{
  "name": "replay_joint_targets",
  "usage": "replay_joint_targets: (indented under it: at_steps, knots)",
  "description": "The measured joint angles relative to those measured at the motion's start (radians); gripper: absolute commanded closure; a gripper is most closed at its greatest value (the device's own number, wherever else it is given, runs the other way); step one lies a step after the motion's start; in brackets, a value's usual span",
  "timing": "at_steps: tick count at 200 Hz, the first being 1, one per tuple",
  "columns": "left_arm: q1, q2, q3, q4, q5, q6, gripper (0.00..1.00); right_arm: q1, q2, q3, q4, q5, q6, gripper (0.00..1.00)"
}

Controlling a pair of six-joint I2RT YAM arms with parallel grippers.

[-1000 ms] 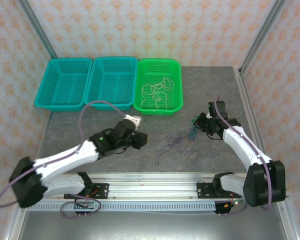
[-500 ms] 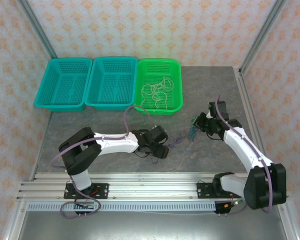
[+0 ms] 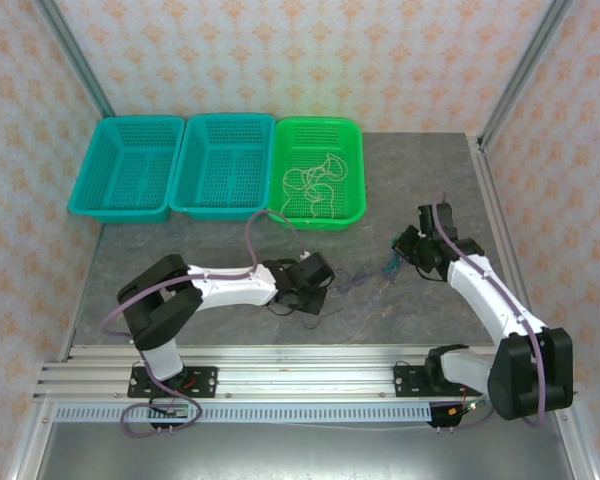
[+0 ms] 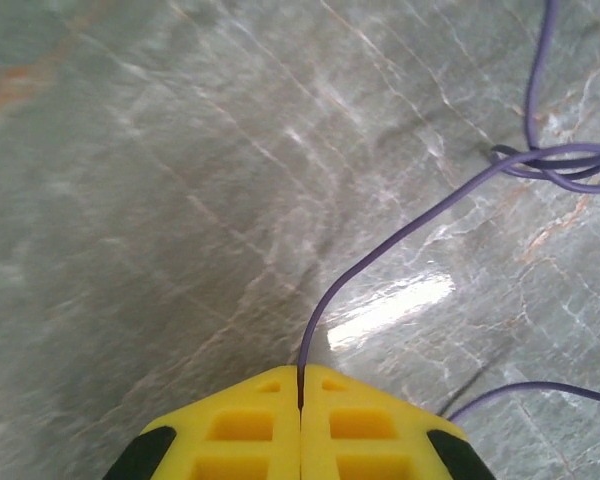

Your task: Untangle the cables

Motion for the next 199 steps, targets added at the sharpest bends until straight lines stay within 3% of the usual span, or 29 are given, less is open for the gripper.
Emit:
replay_joint_targets:
  at_steps: [25,61,102,145,181,199]
  knots:
    - [0.048,-0.108,-0.037,-0.032,-0.047,-0.003,1.0,-0.005,-0.04,-0.021,-0.009,0.117,0.035,1.0]
    - [0.185,-0.269,-0.135,-0.047,-0.079,-0.018,1.0,-0.037,-0.054,-0.031,-0.023,0.201,0.071,1.0]
    - [0.282,-0.456,-0.221,-0.042,-0.052,-0.026,1.0,-0.096,-0.054,-0.047,-0.039,0.162,0.104,1.0]
    - [0.429,-0.653,-0.303,-0.074,-0.006,-0.025,1.0,-0.23,-0.059,-0.058,-0.061,0.093,0.113,1.0]
    - [0.573,-0.748,-0.349,-0.163,0.022,-0.001,1.0,-0.328,-0.088,-0.059,-0.068,0.056,0.089,1.0]
    - [0.594,-0.76,-0.368,-0.175,0.046,0.021,1.0,-0.311,-0.089,-0.084,-0.014,0.004,0.05,0.99]
